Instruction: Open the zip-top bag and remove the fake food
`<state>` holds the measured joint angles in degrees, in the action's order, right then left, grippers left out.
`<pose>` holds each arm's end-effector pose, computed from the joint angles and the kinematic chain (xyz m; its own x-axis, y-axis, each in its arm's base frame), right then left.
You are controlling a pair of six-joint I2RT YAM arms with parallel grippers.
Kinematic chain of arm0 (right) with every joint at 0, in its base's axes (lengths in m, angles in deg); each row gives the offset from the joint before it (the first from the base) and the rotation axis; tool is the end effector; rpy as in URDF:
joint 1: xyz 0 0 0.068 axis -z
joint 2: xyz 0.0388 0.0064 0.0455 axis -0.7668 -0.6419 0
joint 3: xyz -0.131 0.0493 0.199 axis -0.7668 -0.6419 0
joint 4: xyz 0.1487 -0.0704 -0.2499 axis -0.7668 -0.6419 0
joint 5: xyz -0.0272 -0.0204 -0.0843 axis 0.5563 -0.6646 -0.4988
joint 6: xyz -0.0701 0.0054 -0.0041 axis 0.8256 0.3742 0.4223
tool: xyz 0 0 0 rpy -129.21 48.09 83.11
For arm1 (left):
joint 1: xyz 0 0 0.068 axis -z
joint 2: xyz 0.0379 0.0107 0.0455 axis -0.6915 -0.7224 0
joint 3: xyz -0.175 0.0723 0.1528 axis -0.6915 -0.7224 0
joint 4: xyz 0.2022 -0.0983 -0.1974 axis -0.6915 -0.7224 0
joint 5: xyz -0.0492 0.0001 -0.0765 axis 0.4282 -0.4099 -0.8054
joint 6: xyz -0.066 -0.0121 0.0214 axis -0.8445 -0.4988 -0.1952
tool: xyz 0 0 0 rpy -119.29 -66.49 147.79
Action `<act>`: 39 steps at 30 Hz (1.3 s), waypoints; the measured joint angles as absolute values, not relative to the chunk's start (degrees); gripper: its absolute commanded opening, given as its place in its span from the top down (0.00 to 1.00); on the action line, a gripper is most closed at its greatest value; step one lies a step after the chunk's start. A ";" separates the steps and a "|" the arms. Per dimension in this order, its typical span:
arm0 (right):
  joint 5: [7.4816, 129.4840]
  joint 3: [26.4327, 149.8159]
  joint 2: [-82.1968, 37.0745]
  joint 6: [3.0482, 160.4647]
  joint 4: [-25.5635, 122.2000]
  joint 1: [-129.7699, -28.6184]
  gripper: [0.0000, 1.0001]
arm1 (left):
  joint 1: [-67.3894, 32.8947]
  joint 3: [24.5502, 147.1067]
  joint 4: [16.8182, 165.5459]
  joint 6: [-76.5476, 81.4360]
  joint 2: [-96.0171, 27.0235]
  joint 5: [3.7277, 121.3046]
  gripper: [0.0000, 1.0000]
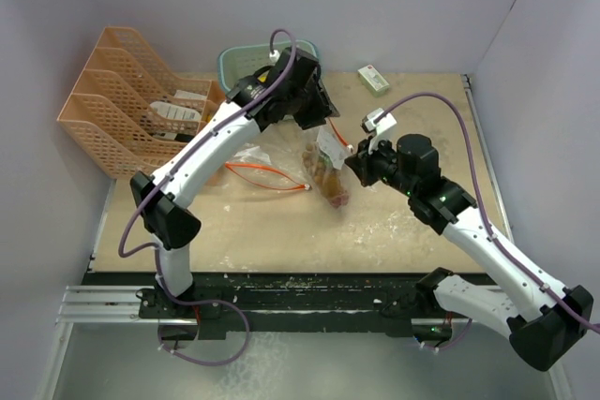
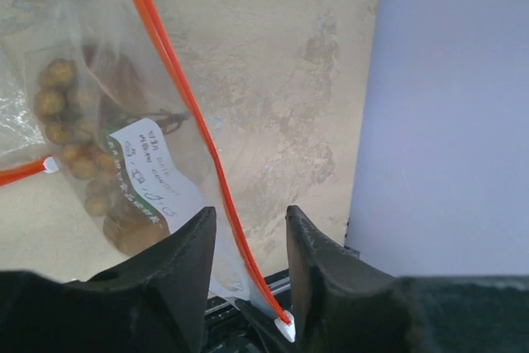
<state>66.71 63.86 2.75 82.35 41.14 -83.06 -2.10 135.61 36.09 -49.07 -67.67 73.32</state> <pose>0.2532 0.1713 0.3166 -0.2436 -0.0296 -0.9694 -0.6026 0.7878 0.1274 0.3447 -0.3031 0.3751 -0.7849 -0.4941 -0.3739 -0.1359 0.7260 -0.6742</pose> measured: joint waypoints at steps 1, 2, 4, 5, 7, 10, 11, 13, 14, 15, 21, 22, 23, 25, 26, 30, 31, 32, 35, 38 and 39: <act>67.10 63.89 2.80 82.22 41.10 -83.06 1.00 | -2.10 134.85 36.85 -47.82 -67.12 73.06 0.47; 67.67 63.89 2.80 82.07 41.06 -83.04 1.00 | -2.10 134.04 37.64 -46.99 -66.55 72.93 0.44; 68.70 63.93 2.80 81.65 40.88 -82.93 1.00 | -2.10 130.95 39.89 -44.67 -64.36 72.69 0.38; 69.73 64.04 2.80 81.39 40.44 -82.65 1.00 | -2.10 129.18 40.92 -43.30 -62.97 72.73 0.34; 71.54 64.52 2.77 80.98 39.53 -81.92 1.00 | -2.12 126.23 42.77 -40.61 -59.95 73.06 0.28; 74.80 65.70 2.62 80.54 38.37 -80.31 1.00 | -2.12 123.57 45.79 -36.74 -55.82 73.56 0.26; 76.46 66.31 2.51 80.49 37.93 -79.63 1.00 | -2.16 122.76 47.47 -34.82 -54.27 73.41 0.26; 80.44 68.48 1.81 80.54 37.23 -77.90 1.00 | -2.40 121.38 51.43 -31.01 -51.49 71.88 0.25; 82.56 69.64 1.37 80.54 37.10 -76.94 1.00 | -2.51 121.10 53.13 -29.37 -50.55 70.88 0.25; 84.37 70.62 0.98 80.58 37.08 -76.15 1.00 | -2.67 120.99 55.19 -27.47 -49.72 69.41 0.25; 95.02 75.67 -0.70 80.71 36.05 -73.01 1.00 | -3.43 121.71 62.27 -17.64 -48.98 59.82 0.24; 96.55 76.26 -0.85 80.74 35.70 -72.90 1.00 | -3.67 121.75 62.84 -16.41 -49.06 57.96 0.24; 97.77 76.67 -0.90 80.76 35.44 -72.87 1.00 | -4.02 121.75 63.34 -15.49 -49.11 56.06 0.23; 100.09 77.33 -0.99 80.78 35.05 -72.87 1.00 | -5.27 121.75 64.70 -13.68 -49.20 51.16 0.23; 101.18 77.53 -1.01 80.78 34.98 -72.87 1.00 | -5.99 121.75 65.40 -13.07 -49.22 48.76 0.23; 104.57 78.05 -1.05 80.78 34.48 -72.87 1.00 | -8.70 121.75 68.96 -11.28 -49.46 38.81 0.21; 105.48 78.22 -1.12 80.78 34.41 -72.87 1.00 | -9.27 121.75 70.18 -10.82 -49.76 35.77 0.20; 105.99 78.42 -1.20 80.78 34.35 -72.87 1.00 | -9.51 121.75 71.06 -10.58 -50.05 33.59 0.19; 107.56 79.27 -1.47 80.80 34.13 -72.85 1.00 | -9.95 121.45 74.45 -10.31 -51.34 27.01 0.19; 107.12 80.30 -1.71 81.06 33.25 -72.85 1.00 | -10.01 120.20 76.96 -10.18 -52.10 22.97 0.19; 106.21 80.69 -1.93 81.28 32.58 -72.85 1.00 | -10.08 119.96 77.42 -10.10 -52.26 22.42 0.19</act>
<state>106.21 80.69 -1.93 81.28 32.58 -72.85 -10.08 119.96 77.42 -10.10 -52.26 22.42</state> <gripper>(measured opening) 0.004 0.808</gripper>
